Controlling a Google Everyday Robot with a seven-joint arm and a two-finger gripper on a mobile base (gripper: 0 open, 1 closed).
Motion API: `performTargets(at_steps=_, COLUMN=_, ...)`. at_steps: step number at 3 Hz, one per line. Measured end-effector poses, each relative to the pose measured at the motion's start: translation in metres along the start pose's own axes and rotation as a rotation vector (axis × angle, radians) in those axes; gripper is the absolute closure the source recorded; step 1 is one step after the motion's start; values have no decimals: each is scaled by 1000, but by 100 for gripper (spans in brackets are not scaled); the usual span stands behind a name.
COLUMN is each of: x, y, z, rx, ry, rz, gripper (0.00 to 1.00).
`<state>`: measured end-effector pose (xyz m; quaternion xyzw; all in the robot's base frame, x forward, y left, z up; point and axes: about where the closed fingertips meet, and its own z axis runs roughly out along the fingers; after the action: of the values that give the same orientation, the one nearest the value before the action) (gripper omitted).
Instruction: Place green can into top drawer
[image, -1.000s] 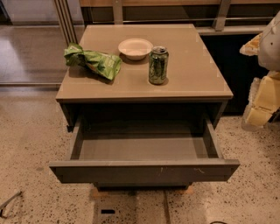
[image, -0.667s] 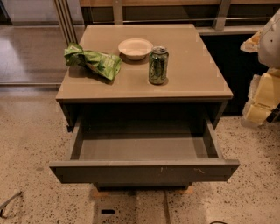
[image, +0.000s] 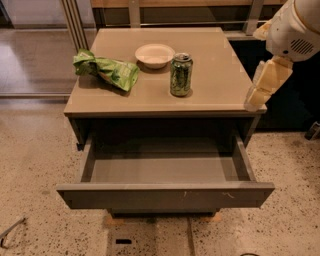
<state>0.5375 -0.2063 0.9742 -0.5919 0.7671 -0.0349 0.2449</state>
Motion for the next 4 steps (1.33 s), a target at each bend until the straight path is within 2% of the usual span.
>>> performTargets(at_steps=1, x=-24, y=-45, z=32, rx=19, ry=-117, rz=12, gripper=0)
performTargets(at_steps=2, x=-51, y=-86, z=73, rx=5, ry=-308, rz=42, gripper=0)
performTargets(at_steps=3, x=-60, y=-97, z=93, rx=-21, ry=-388, rz=70, gripper=0)
performTargets(at_steps=4, x=-60, y=-97, z=93, rx=-21, ry=-388, rz=70, gripper=0)
